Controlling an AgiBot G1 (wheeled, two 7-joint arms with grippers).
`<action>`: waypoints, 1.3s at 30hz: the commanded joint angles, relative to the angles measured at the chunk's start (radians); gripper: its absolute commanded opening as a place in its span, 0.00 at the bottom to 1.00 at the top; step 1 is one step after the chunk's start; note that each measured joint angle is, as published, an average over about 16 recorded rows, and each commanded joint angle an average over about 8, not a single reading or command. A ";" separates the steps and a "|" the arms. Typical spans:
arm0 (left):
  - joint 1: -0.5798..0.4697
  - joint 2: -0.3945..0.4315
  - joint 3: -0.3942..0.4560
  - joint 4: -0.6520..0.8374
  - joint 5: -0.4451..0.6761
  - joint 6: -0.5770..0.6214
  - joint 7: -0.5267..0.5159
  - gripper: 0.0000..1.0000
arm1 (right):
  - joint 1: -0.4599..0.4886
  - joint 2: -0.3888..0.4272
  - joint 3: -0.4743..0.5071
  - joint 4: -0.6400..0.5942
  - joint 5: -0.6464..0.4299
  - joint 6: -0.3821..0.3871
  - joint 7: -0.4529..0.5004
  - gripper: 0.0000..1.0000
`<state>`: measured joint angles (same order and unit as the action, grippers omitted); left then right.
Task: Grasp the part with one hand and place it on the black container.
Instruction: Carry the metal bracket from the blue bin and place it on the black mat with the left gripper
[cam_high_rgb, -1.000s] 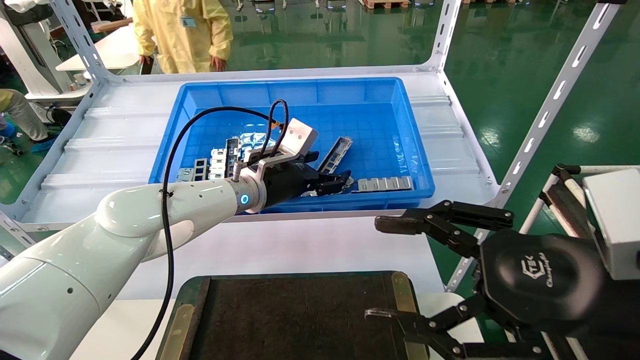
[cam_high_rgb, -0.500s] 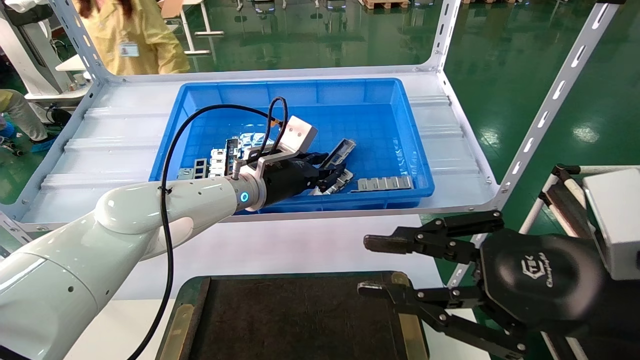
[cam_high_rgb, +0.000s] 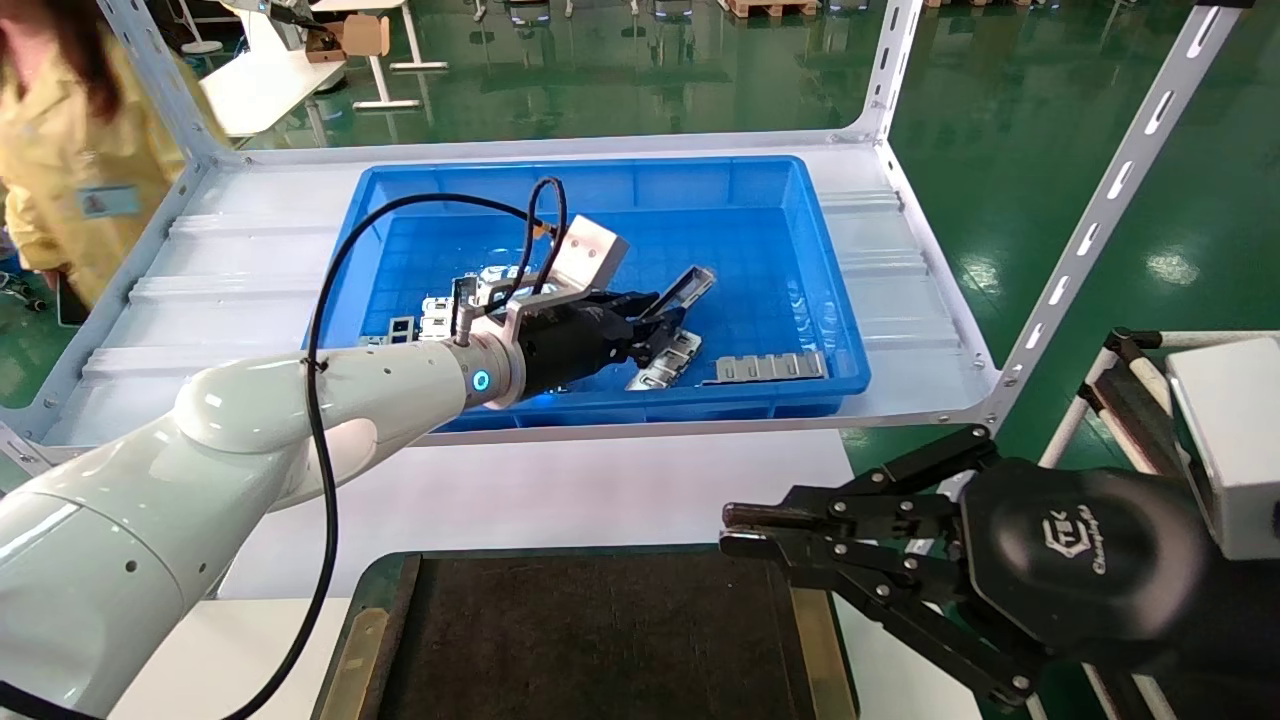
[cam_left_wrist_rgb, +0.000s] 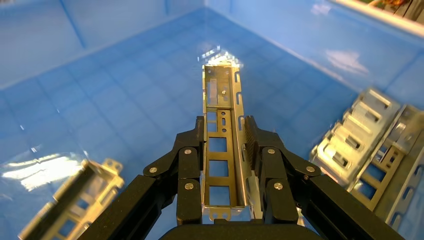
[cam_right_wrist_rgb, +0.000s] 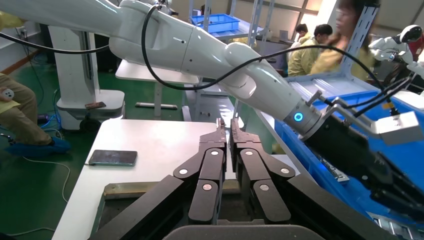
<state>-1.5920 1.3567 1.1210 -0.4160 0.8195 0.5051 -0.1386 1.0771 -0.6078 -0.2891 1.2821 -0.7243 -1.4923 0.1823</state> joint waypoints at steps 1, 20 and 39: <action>-0.005 -0.001 -0.003 0.004 -0.014 0.006 0.013 0.00 | 0.000 0.000 0.000 0.000 0.000 0.000 0.000 0.00; -0.053 -0.108 -0.139 0.068 -0.201 0.429 0.213 0.00 | 0.000 0.001 -0.001 0.000 0.001 0.001 -0.001 0.00; 0.117 -0.409 -0.161 -0.414 -0.277 0.577 0.121 0.00 | 0.001 0.001 -0.002 0.000 0.002 0.001 -0.001 0.00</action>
<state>-1.4720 0.9480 0.9623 -0.8349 0.5455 1.0682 -0.0197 1.0777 -0.6068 -0.2916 1.2821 -0.7226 -1.4912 0.1811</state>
